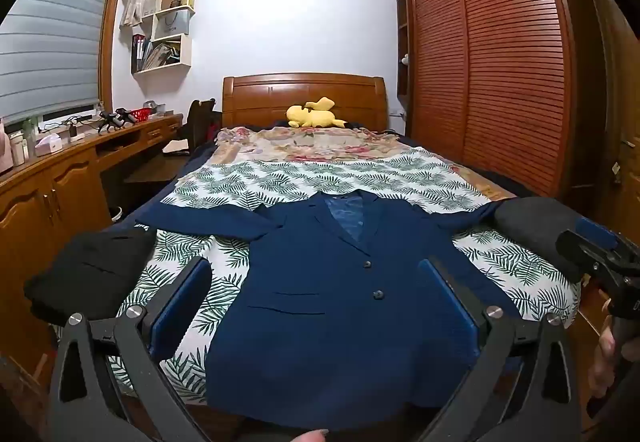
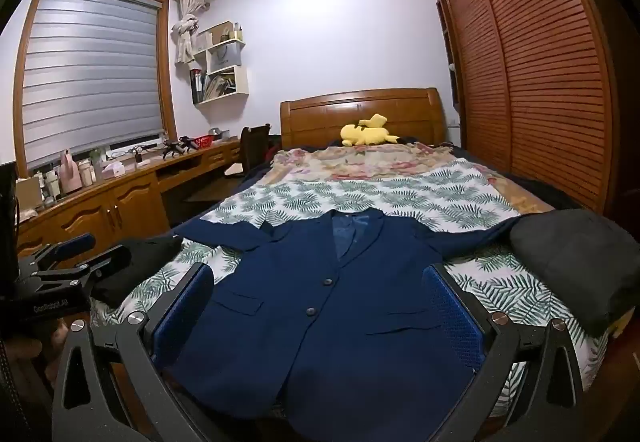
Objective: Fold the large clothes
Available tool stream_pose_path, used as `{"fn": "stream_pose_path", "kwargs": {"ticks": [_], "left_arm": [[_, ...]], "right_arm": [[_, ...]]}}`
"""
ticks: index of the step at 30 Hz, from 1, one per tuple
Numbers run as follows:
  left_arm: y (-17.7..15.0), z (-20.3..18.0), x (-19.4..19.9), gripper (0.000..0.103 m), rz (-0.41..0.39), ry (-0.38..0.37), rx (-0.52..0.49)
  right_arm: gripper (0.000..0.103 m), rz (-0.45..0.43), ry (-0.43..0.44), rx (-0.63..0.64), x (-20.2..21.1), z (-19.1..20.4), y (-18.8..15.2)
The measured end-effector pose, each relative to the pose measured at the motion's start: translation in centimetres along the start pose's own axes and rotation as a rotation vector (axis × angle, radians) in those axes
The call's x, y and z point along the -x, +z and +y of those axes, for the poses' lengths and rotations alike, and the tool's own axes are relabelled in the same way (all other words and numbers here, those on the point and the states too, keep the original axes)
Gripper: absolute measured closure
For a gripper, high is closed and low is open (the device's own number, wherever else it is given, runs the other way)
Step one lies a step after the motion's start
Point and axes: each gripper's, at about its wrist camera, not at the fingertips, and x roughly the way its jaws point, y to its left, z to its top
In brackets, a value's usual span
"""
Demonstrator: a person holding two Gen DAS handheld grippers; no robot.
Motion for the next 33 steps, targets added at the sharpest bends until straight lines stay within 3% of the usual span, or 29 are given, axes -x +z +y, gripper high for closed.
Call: {"fn": "stream_pose_path", "kwargs": {"ticks": [33], "left_arm": [[0.5, -1.2, 0.8, 0.0, -0.022, 0.004, -0.023]], "right_arm": [[0.0, -0.008, 0.006, -0.012, 0.2, -0.3, -0.1]]}}
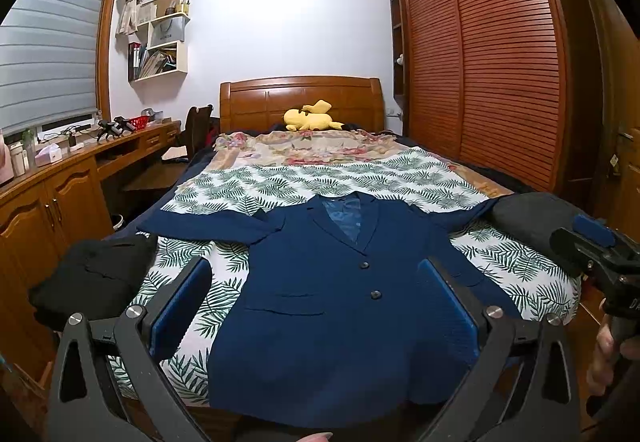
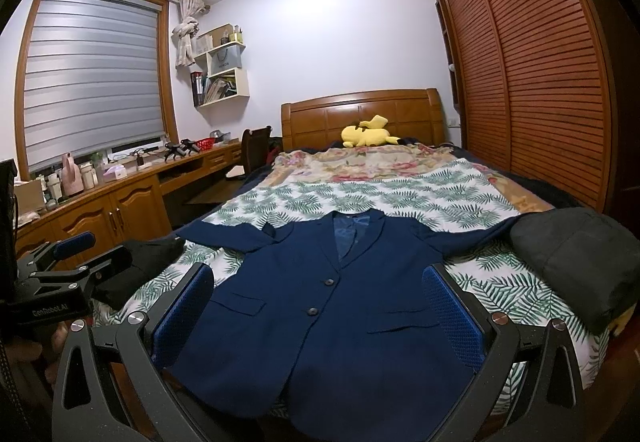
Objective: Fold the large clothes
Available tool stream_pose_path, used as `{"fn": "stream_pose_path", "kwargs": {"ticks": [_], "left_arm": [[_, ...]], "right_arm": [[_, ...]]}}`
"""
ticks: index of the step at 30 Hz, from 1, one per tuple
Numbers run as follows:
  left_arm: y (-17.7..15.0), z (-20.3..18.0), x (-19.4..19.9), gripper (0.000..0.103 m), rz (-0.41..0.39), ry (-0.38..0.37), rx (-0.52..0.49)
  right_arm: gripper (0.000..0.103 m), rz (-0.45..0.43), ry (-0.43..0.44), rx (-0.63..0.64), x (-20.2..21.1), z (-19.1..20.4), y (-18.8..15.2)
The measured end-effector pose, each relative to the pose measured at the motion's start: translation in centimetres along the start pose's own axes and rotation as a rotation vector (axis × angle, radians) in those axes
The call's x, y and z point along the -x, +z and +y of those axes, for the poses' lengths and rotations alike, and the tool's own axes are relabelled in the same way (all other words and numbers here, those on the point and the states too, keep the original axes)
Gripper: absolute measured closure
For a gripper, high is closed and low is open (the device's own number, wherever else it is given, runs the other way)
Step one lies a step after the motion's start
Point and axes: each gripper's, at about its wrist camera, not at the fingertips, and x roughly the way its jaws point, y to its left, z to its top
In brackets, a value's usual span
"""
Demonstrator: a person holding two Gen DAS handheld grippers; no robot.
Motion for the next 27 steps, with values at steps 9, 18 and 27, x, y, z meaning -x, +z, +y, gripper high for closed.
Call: {"fn": "stream_pose_path", "kwargs": {"ticks": [9, 18, 27], "left_arm": [[0.41, -0.21, 0.41, 0.0, -0.007, 0.001, -0.004], [0.3, -0.19, 0.55, 0.0, -0.006, 0.002, -0.006], [0.19, 0.07, 0.55, 0.0, 0.001, 0.002, -0.009]], "right_arm": [[0.0, -0.006, 0.005, 0.001, 0.05, -0.05, 0.0], [0.0, -0.008, 0.008, 0.001, 0.07, -0.17, -0.15], [0.0, -0.007, 0.009, 0.0, 0.13, -0.18, -0.21]]}}
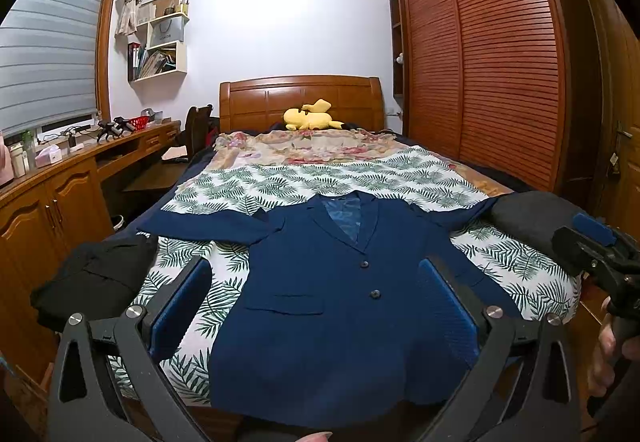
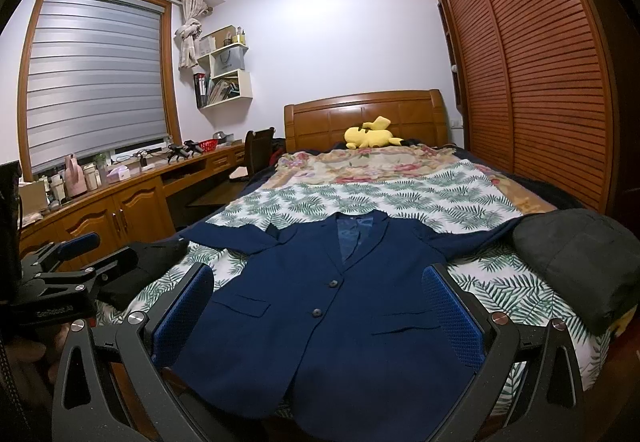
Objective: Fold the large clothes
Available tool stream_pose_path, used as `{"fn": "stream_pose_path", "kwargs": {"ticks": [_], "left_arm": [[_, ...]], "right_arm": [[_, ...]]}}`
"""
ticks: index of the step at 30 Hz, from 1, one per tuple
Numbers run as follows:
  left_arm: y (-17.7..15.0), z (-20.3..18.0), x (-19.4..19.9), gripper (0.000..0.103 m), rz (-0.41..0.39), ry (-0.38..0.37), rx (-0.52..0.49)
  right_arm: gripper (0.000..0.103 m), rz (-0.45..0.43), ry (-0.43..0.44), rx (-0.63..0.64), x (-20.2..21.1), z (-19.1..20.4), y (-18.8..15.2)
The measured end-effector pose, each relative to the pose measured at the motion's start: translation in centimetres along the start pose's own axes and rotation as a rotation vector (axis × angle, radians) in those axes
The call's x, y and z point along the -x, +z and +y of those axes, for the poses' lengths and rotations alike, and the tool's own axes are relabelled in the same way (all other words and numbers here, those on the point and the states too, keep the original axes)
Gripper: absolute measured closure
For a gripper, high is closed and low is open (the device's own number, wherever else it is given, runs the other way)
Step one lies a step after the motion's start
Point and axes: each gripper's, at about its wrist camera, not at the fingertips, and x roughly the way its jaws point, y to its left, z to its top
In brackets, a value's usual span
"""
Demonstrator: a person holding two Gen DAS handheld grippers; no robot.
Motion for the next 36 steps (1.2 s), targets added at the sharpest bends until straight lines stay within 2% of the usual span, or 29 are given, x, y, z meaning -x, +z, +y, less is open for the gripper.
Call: {"fn": "stream_pose_path", "kwargs": {"ticks": [36], "left_arm": [[-0.45, 0.25, -0.88, 0.0, 0.021, 0.002, 0.011]], "right_arm": [[0.0, 0.024, 0.004, -0.001, -0.11, -0.16, 0.15]]}}
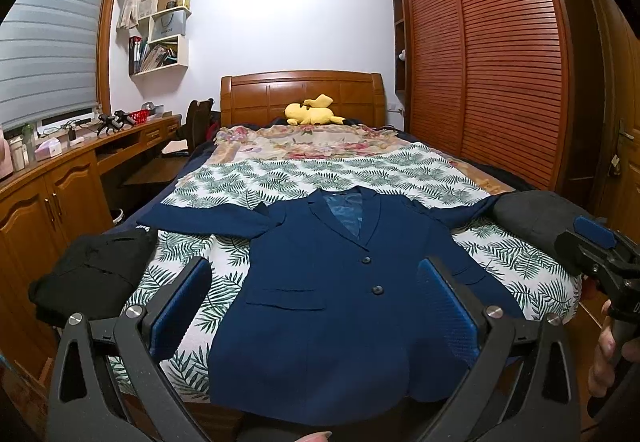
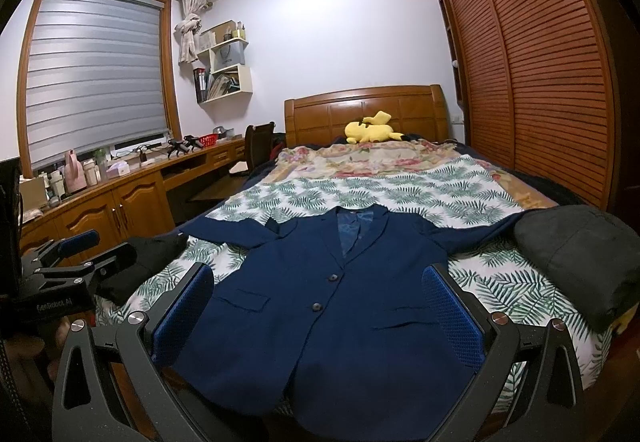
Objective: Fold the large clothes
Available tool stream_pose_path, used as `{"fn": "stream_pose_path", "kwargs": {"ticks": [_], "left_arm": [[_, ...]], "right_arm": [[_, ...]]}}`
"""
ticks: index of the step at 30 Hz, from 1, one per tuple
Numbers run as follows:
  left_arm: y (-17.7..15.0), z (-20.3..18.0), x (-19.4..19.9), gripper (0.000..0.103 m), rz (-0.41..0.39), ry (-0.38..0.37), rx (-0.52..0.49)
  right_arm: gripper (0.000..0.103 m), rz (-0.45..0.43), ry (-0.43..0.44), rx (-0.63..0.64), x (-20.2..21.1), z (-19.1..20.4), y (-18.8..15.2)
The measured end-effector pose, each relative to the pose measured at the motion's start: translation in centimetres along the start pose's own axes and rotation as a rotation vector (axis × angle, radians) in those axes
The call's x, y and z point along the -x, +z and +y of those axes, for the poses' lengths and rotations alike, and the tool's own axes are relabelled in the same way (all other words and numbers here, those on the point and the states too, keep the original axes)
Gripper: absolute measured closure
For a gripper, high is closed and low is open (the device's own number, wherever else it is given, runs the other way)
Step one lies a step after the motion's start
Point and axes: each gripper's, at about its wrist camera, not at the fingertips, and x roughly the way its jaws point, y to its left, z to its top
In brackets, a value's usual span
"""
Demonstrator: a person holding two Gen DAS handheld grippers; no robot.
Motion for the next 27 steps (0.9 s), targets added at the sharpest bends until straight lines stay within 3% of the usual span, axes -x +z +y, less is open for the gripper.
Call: {"fn": "stream_pose_path", "kwargs": {"ticks": [9, 22, 27], "left_arm": [[-0.6, 1.3, -2.9, 0.0, 0.044, -0.02, 0.018], [-1.2, 4.4, -11.4, 0.0, 0.134, -0.02, 0.052], [-0.6, 5.9, -14.2, 0.0, 0.133, -0.002, 0.047]], "right_arm": [[0.0, 0.047, -0.005, 0.014, -2.5, -0.8, 0.0], [0.0, 0.121, 0.012, 0.049, -10.2, -2.0, 1.4], [0.0, 0.155, 0.005, 0.082, -13.2, -1.9, 1.7]]}}
